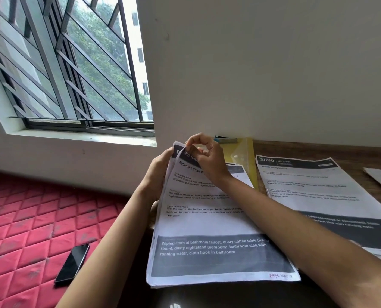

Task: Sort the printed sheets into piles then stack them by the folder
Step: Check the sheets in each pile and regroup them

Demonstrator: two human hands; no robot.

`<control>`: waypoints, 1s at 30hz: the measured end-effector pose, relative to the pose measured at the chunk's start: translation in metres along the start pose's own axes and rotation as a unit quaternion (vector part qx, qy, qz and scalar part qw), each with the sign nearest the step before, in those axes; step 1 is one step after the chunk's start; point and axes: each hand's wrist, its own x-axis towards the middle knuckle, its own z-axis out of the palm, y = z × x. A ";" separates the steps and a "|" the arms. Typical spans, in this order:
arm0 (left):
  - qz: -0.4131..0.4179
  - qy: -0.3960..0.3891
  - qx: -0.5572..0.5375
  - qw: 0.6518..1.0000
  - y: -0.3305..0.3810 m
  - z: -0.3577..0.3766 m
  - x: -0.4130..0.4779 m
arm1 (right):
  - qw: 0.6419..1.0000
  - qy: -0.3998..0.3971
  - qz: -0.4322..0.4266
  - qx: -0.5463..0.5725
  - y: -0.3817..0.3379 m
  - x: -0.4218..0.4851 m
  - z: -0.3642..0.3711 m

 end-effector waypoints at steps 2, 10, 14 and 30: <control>-0.007 -0.027 -0.010 1.000 0.001 0.001 0.000 | 1.000 0.001 -0.006 -0.002 -0.002 -0.001 0.002; -0.012 -0.075 -0.030 0.997 -0.001 -0.006 0.005 | 0.999 0.039 -0.030 -0.016 -0.008 -0.001 0.006; -0.004 -0.068 -0.031 0.997 -0.001 -0.003 0.004 | 0.999 0.040 -0.028 -0.016 -0.007 0.000 0.007; 0.030 -0.067 -0.039 0.997 -0.006 -0.006 0.010 | 0.998 0.045 -0.045 0.006 0.001 0.003 0.007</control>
